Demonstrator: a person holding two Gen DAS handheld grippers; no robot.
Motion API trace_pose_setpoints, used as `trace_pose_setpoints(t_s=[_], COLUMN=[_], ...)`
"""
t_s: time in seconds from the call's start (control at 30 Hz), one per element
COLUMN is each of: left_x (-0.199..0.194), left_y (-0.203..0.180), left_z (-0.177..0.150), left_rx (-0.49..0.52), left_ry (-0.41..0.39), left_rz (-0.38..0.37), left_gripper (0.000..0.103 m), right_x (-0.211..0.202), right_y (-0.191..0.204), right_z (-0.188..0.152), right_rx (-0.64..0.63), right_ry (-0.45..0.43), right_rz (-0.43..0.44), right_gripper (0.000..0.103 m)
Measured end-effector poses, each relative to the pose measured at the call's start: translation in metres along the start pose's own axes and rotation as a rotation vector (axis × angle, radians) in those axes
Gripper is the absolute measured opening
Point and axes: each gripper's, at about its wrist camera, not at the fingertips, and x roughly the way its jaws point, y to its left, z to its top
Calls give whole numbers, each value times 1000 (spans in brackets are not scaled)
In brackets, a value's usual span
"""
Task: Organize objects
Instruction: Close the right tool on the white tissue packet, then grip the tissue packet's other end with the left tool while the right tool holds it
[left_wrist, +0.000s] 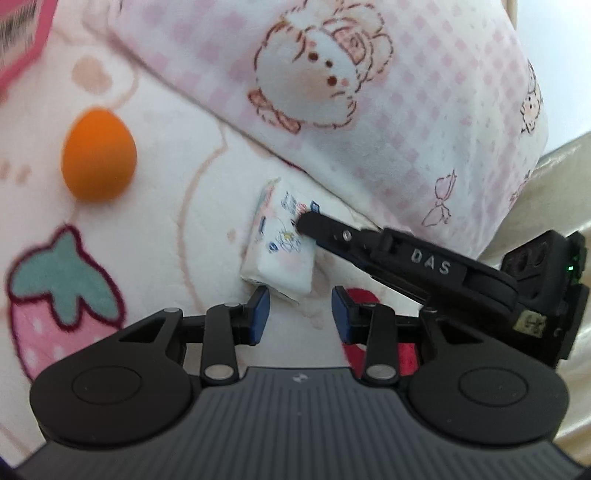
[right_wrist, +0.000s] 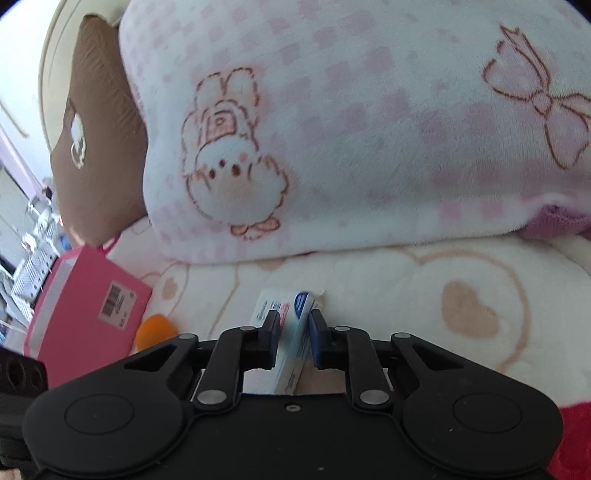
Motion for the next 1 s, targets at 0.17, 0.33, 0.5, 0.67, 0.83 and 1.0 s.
trace_pose_setpoints(t_s=[0.17,0.33,0.5,0.67,0.83,1.0], left_x=[-10,-7,-2,3,5,0], left_y=[4,6,2,5,9,9], left_z=[4,1,-1,-3,-3,-4], left_rx=[-19,-17,-1,-10,-31,-53], left_ry=[-33,-38,-30,-14,-11,-17], left_rz=[9,61,50,42,27,28], left_gripper=[36,36,34,24,22,22], right_x=[-6,6,13,23,24,22], right_y=[5,-13,-24,-30,-28,-38], right_z=[4,21,27,31,30,31], right_rx=[-47,3,43,72,38,124], right_ry=[-30,-51,-44,-34,0,32], right_rz=[-51,-83,-13,66,98,147], right_gripper=[23,26,26,27,27,27])
